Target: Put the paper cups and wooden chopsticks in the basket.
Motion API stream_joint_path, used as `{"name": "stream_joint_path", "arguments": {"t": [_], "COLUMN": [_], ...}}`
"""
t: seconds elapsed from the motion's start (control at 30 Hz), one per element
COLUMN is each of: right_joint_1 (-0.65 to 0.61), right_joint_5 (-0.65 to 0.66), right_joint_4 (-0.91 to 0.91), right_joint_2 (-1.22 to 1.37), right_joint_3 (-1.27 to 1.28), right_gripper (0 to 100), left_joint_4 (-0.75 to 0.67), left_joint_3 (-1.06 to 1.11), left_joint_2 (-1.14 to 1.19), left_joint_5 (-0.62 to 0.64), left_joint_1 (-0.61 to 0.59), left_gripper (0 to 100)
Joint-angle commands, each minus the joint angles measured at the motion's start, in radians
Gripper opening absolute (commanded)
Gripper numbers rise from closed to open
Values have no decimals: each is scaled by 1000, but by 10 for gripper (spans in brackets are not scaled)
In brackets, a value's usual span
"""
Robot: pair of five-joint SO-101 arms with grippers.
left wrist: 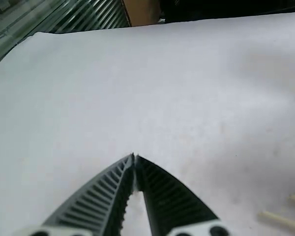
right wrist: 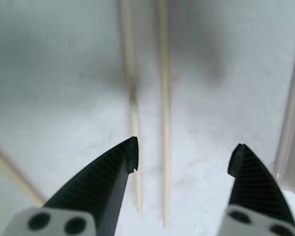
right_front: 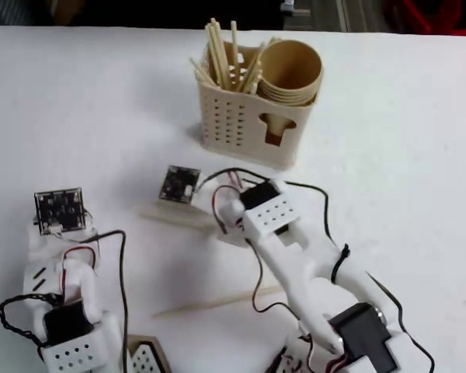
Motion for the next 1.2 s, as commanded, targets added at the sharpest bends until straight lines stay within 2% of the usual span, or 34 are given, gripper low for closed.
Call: {"name": "stream_joint_path", "arguments": {"t": [0.0,0.3,0.43,0.63,0.83,0.9,1.07,1.17], "right_joint_1": [-81,-137,-147,-142,-119,-116,-127,-130], "right_joint_5": [-52,-74,-143,-147,-149,-143,-97,-20], "right_joint_4": [2,-48,5,125,151,151,223,292], "right_joint_2": [-4,73,222,473,631,670,740,791], "right_joint_3": [-51,-84,-219,-462,-598,-617,-710,-770], "right_gripper": [342,350,353,385,382,338,68,19], "left_joint_4": [-28,-28,-28,-28,-28,-28,-28,-28], "left_joint_3": [-8,-8,-8,-8,-8,-8,-8,-8], "left_joint_2": [-10,-10,-10,-10,-10,-10,-10,-10], "left_joint_5": [-8,-8,-8,-8,-8,-8,-8,-8], "left_joint_1": [-5,-5,-5,-5,-5,-5,-5,-5], "left_gripper": [24,24,24,24,24,24,24,24]}}
